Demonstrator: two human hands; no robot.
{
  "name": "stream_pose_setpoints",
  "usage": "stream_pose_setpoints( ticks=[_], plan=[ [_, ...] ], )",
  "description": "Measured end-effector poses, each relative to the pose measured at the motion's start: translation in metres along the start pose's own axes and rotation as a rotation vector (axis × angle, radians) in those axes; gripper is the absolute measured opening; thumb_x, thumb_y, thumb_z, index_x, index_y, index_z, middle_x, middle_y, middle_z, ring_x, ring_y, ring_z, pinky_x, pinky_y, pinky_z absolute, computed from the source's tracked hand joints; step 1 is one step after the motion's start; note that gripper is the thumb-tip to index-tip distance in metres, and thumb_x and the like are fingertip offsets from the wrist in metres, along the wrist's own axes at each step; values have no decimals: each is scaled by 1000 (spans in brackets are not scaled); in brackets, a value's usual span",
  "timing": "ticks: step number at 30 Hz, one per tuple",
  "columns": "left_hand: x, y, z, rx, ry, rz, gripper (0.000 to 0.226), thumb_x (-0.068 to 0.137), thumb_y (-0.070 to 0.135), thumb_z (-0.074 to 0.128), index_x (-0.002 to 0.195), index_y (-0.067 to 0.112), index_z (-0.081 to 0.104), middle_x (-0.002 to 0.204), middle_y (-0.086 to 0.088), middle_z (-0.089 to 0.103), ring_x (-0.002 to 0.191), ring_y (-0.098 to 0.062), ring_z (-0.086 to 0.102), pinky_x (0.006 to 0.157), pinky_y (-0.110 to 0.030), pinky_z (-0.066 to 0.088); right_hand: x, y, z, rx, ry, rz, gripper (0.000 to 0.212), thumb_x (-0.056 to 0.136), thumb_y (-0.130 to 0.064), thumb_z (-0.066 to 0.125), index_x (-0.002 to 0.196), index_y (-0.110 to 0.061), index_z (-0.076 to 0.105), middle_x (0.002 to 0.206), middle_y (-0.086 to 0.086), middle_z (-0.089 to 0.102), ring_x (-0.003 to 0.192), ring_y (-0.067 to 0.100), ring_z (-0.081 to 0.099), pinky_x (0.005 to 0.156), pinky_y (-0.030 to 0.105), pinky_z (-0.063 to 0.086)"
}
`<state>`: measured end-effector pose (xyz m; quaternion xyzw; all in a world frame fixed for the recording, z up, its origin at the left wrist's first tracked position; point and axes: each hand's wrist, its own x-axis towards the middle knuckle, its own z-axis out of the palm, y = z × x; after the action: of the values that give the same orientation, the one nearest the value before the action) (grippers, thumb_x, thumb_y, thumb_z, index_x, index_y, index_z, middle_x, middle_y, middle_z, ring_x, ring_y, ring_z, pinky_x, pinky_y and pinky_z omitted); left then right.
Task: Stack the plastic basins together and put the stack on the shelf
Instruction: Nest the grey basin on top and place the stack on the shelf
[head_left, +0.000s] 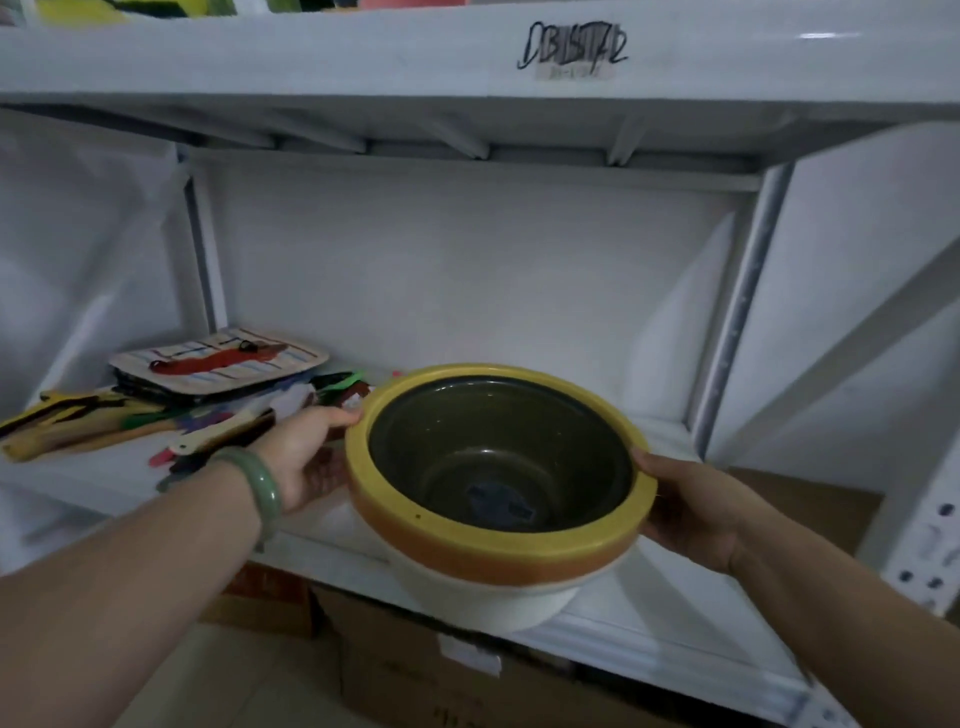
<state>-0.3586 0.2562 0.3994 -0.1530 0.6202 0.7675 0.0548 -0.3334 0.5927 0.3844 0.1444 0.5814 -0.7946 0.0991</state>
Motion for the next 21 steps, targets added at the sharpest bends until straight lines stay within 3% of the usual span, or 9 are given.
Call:
stream_pose_setpoints(
  ticks=[3, 7, 11, 16, 21],
  plan=[
    [14, -3, 21, 19, -25, -30, 7, 87, 14, 53, 86, 14, 59, 71, -4, 60, 61, -16, 57, 42, -19, 50, 5, 2, -15, 17, 92, -10, 34, 80, -21, 68, 108, -2, 66, 85, 12, 66, 79, 23, 63, 65, 33, 60],
    [26, -4, 39, 1, -99, -14, 14, 89, 12, 53, 79, 12, 63, 47, 1, 66, 37, -9, 61, 40, -17, 50, 7, 2, -22, -10, 216, -20, 46, 78, -29, 72, 116, -3, 65, 90, 11, 68, 85, 24, 64, 72, 37, 55],
    [28, -2, 45, -32, -103, -29, 14, 89, 18, 55, 80, 13, 63, 46, 3, 66, 37, -8, 61, 41, -18, 51, -4, 4, -12, 20, 292, -45, 41, 82, -31, 69, 114, -6, 64, 89, 10, 67, 84, 23, 64, 68, 35, 53],
    [16, -8, 28, -3, -150, -120, 28, 84, 24, 60, 109, 14, 66, 92, -8, 66, 86, -20, 61, 85, -34, 50, -30, 11, 5, 77, 348, -60, 31, 89, -22, 62, 116, -6, 61, 90, 12, 66, 89, 25, 63, 73, 39, 53],
    [0, -21, 22, 93, -279, -105, 20, 88, 16, 54, 104, 12, 66, 96, -11, 67, 94, -24, 62, 83, -39, 50, -54, 23, 21, 37, 341, -137, 60, 91, -6, 56, 146, -20, 35, 101, 14, 67, 93, 25, 65, 76, 44, 53]
  ],
)
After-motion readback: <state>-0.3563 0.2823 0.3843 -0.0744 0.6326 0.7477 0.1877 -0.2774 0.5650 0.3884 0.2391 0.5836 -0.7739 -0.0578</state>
